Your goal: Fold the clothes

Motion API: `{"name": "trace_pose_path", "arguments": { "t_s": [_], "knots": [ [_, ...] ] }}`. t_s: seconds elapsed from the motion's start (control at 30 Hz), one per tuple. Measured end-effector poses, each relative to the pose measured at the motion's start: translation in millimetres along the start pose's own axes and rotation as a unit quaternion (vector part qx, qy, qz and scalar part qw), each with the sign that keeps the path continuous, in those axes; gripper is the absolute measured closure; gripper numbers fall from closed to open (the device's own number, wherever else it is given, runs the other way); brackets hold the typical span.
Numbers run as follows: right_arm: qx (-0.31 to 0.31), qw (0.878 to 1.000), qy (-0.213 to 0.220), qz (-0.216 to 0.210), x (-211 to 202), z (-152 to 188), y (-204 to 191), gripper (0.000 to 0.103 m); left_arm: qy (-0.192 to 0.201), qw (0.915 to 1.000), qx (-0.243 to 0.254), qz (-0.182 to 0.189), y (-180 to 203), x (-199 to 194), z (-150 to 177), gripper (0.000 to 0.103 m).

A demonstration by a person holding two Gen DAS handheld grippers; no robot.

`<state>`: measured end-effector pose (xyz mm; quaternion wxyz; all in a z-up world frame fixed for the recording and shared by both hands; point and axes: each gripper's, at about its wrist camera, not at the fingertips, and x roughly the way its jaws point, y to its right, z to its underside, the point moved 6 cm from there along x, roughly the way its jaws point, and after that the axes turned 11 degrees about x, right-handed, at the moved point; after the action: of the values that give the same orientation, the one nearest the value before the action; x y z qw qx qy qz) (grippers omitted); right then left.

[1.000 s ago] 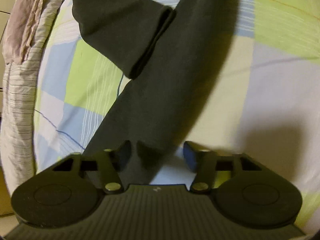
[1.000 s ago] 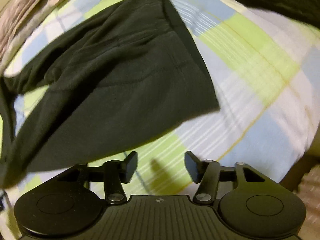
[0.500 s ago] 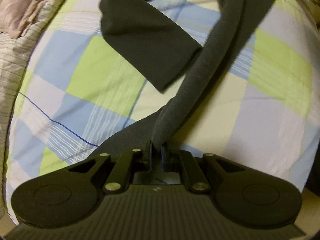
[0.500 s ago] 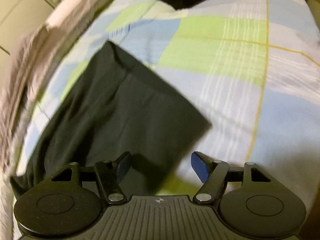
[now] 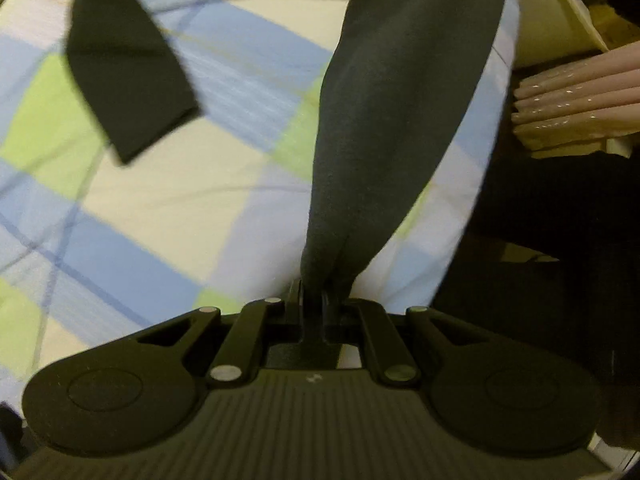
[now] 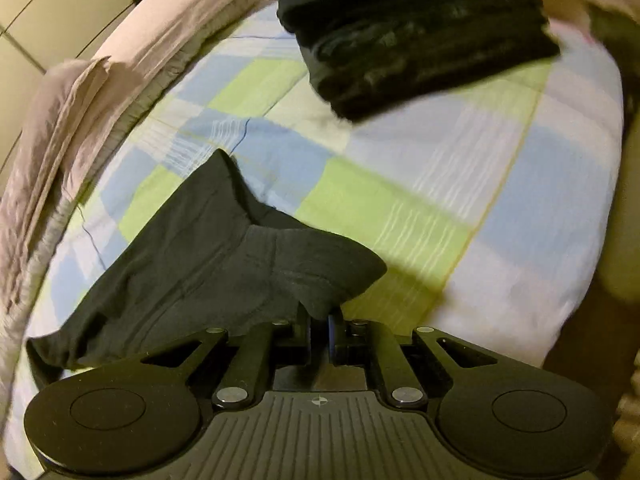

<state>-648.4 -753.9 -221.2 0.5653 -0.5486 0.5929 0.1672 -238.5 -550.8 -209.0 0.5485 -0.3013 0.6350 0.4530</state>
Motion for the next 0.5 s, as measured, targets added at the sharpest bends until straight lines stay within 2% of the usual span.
{"name": "trace_pose_path", "arguments": {
  "t_s": [0.07, 0.13, 0.17, 0.2, 0.27, 0.4, 0.43, 0.5],
  "knots": [
    [-0.003, 1.0, -0.01, 0.01, 10.4, -2.8, 7.7, 0.097, -0.019, 0.9998, 0.0, -0.004, 10.2, 26.2, -5.8, 0.095],
    [-0.021, 0.999, -0.024, 0.029, 21.2, 7.0, 11.7, 0.097, -0.038, 0.9992, -0.002, -0.013, 16.7, 48.4, -6.4, 0.084],
    [-0.031, 0.998, -0.031, 0.039, 26.4, 12.0, 13.7, 0.09, -0.044, 0.9988, -0.006, -0.018, 18.9, 57.2, -3.6, 0.08],
    [-0.044, 0.997, -0.029, 0.057, 27.2, 16.4, 15.6, 0.069, -0.045, 0.9987, -0.012, -0.02, 18.3, 61.4, 2.3, 0.076],
    [-0.066, 0.994, -0.007, 0.087, 19.5, 26.1, 18.2, 0.042, -0.043, 0.9985, -0.027, -0.022, 15.4, 66.6, 15.7, 0.074],
    [-0.071, 0.994, 0.0, 0.087, 0.9, 49.9, 13.3, 0.041, -0.021, 0.998, -0.057, -0.018, 8.2, 62.9, 41.2, 0.068],
    [-0.072, 0.994, 0.0, 0.085, -4.8, 56.5, 10.2, 0.041, -0.013, 0.9979, -0.062, -0.017, 7.1, 59.6, 48.7, 0.063],
    [-0.077, 0.994, 0.0, 0.082, -18.4, 78.9, -1.8, 0.041, 0.004, 0.9975, -0.07, -0.013, 5.8, 54.4, 63.8, 0.059]
  ]
}}
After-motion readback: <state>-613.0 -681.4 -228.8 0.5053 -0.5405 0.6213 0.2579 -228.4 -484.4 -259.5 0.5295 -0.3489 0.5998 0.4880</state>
